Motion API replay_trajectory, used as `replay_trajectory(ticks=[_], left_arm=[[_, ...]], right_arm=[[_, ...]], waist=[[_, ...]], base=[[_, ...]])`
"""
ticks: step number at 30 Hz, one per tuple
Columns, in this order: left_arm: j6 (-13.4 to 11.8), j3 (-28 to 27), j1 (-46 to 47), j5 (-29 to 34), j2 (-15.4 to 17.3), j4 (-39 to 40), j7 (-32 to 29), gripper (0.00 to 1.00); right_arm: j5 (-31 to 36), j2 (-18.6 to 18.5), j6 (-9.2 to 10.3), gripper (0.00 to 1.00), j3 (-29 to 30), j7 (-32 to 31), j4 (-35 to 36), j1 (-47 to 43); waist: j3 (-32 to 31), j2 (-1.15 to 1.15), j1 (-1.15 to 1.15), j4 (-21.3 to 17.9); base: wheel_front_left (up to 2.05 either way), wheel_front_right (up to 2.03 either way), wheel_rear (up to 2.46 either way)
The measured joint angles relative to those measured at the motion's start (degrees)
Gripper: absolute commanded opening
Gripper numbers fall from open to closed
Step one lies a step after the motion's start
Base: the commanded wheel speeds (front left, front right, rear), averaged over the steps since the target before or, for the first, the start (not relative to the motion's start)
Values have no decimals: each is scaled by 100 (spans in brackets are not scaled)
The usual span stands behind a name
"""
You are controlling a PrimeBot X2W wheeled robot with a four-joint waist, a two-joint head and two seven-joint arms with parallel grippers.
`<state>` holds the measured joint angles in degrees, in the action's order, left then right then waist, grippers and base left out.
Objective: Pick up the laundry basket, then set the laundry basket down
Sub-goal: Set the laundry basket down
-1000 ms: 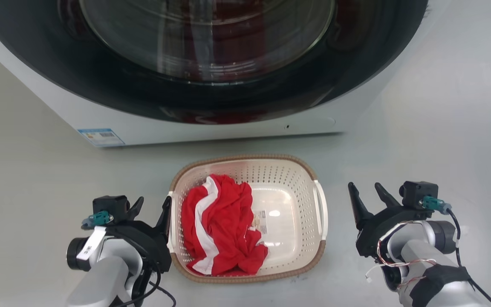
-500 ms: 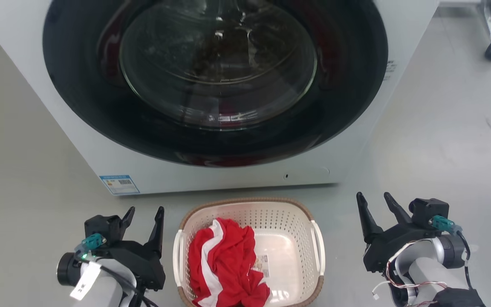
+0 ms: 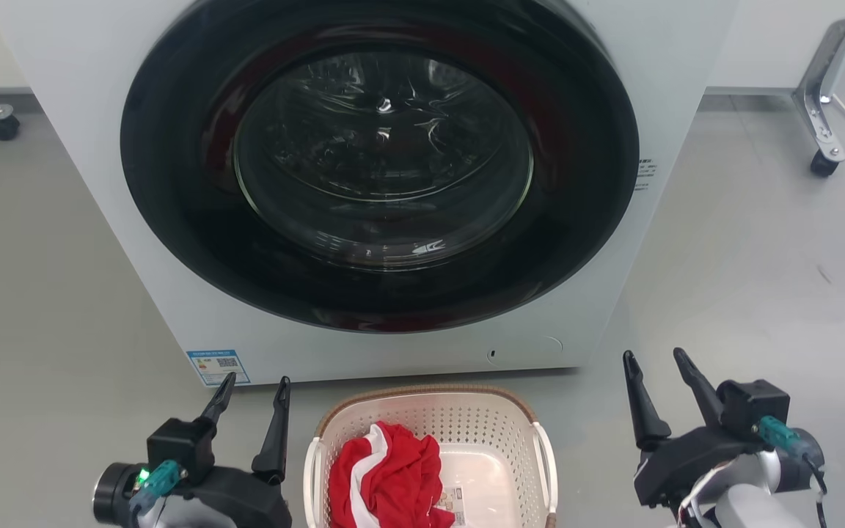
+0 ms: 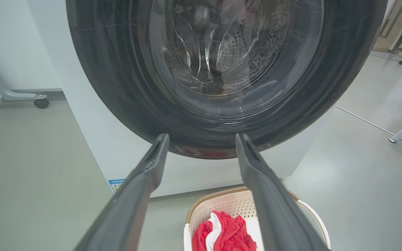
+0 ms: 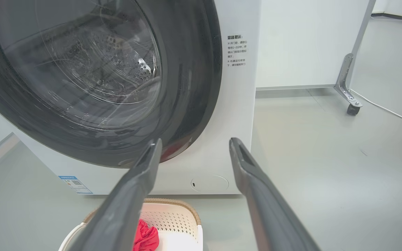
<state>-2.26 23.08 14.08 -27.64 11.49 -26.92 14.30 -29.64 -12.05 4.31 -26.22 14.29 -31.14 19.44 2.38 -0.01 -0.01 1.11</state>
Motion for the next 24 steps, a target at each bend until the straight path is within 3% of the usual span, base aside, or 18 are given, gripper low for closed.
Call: replay_trajectory(ticks=[7, 24], left_arm=[[-232, -187, -643, 109, 140, 886, 1, 100], [-436, -534, -1664, 371, 191, 2101, 1, 100]], right_arm=[[230, -31, 133, 100, 111, 0, 842, -593], [766, -135, 275, 100, 580, 0, 2297, -1722]], waist=[[-186, 0, 0, -17], [-395, 1, 1, -99]], base=[[0, 0, 0], [0, 0, 0]])
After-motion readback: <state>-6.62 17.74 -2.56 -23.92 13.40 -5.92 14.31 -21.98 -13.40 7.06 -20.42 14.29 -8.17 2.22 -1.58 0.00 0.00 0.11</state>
